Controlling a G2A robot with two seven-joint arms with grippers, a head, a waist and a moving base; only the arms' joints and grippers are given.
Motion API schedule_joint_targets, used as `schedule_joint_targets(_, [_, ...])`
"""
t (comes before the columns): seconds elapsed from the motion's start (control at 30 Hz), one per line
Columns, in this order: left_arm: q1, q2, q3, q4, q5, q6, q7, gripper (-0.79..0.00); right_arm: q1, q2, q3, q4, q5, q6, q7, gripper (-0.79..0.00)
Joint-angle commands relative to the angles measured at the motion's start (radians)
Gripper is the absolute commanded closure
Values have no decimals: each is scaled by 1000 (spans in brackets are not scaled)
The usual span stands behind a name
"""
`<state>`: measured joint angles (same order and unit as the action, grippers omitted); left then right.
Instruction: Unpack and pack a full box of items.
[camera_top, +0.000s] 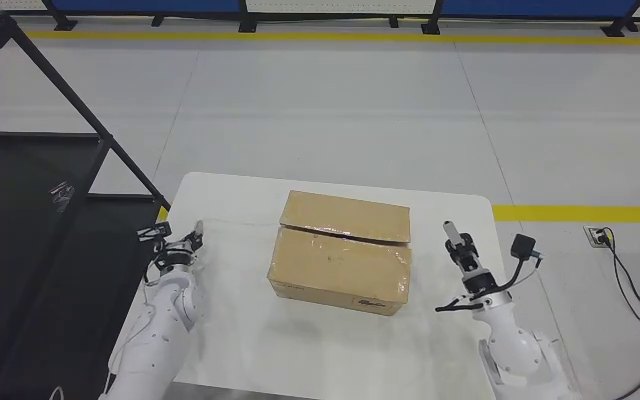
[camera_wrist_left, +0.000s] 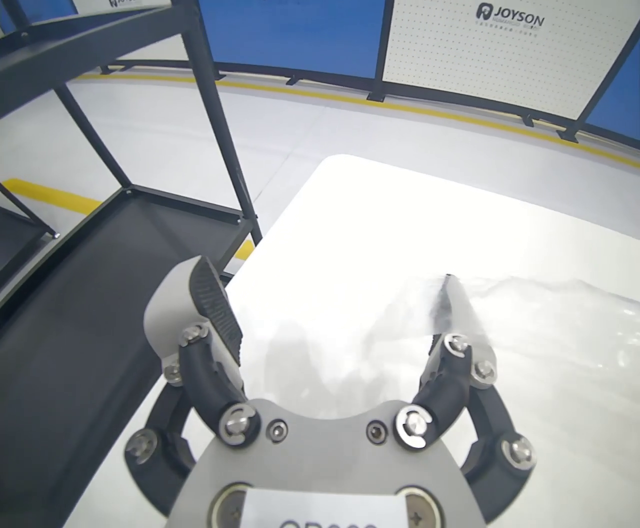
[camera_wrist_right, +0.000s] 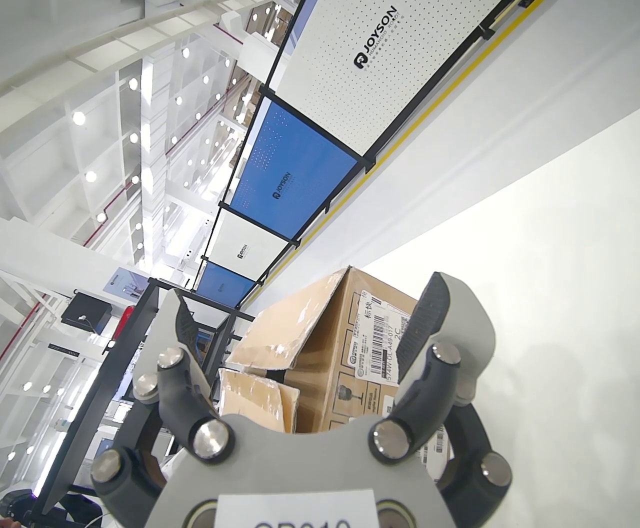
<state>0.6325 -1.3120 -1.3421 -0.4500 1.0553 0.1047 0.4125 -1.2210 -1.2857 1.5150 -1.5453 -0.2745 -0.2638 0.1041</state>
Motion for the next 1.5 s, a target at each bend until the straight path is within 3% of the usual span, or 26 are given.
schedule_joint_targets(0.0, [0, 1, -7, 3, -12, -2, -9, -785, 2, 0, -2, 1, 0, 1, -1, -785])
schedule_joint_targets(0.27, [-9, 0, -29, 25, -56, 9, -28, -785, 3, -1, -8, -6, -2, 3, -5, -785])
schedule_joint_targets(0.57, [-5, -2, -35, 26, -74, -15, 3, -785, 26, -19, -128, -156, -3, 140, 0, -785])
schedule_joint_targets(0.67, [-3, -3, -35, 23, -76, -19, 12, -785, 40, -20, -177, -182, -49, 146, 56, -785])
schedule_joint_targets(1.03, [11, 2, -54, 14, -97, -33, 31, -785, 40, -21, -196, -189, -45, 128, 81, -785])
schedule_joint_targets(1.23, [14, 2, -53, 5, -94, -42, 27, -785, 198, -51, -387, -107, -43, 163, 176, -785])
schedule_joint_targets(1.47, [18, -3, -41, 3, -81, -37, 29, -785, 440, -131, -630, 122, 36, 235, 156, -785])
